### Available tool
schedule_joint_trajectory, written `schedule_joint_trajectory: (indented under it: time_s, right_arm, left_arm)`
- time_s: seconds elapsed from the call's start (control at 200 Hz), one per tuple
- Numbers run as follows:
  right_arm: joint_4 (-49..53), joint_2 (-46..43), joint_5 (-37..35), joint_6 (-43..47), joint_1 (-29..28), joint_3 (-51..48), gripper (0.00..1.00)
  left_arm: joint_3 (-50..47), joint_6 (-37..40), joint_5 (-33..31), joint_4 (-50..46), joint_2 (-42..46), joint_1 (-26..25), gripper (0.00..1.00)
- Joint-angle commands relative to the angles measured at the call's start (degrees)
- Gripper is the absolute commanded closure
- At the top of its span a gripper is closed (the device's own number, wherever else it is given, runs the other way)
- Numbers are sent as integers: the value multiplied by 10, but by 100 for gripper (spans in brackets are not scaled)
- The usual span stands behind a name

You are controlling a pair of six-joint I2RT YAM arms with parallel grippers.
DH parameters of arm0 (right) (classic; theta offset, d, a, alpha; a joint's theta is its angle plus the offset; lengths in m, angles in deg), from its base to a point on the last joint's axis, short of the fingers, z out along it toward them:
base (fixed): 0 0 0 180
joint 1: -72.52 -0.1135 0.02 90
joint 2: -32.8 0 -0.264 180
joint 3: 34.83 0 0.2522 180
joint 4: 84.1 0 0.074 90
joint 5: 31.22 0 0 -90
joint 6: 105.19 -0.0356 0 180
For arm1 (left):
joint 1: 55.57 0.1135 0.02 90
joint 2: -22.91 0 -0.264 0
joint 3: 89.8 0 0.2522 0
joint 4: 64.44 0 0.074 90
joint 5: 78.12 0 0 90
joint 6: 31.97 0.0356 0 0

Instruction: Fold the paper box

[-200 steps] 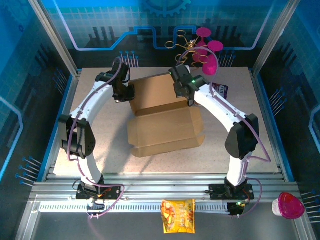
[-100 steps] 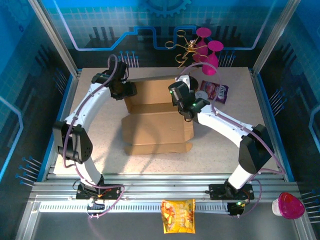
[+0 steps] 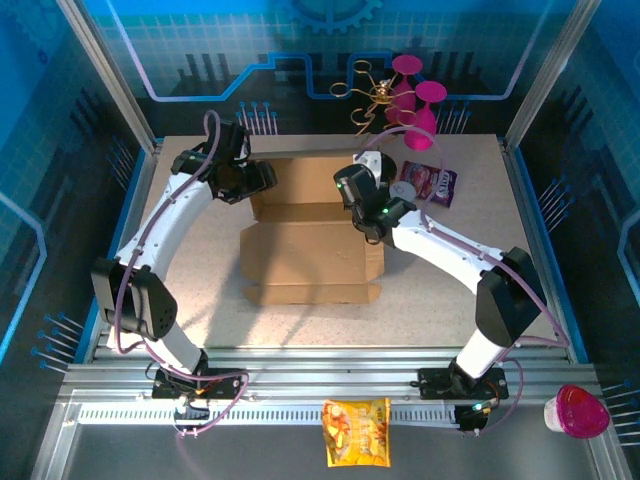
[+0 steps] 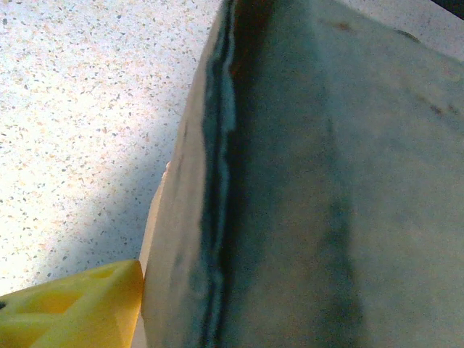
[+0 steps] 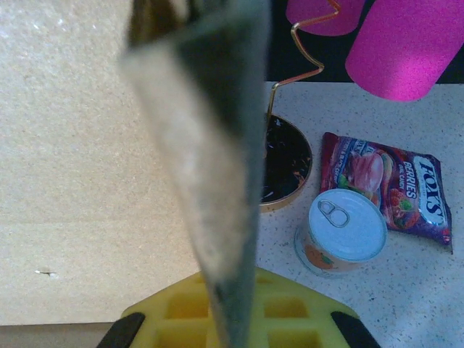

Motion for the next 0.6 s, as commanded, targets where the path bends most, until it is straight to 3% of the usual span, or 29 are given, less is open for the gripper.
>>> schedule_joint_trajectory:
  time_s: [0.0,0.3,0.595]
  right_arm:
    - [5,7,-22,-24,-9,27,100]
    - [55,6,-11,-87,5,41,100]
    - [75,19,-2,-115,2,70,100]
  left_arm:
    - [-13,28,29,-9,25,-1,31]
    - [-30,12,28,34,116,-5,34]
    - [-37,-12,40,-9,133,-8,34]
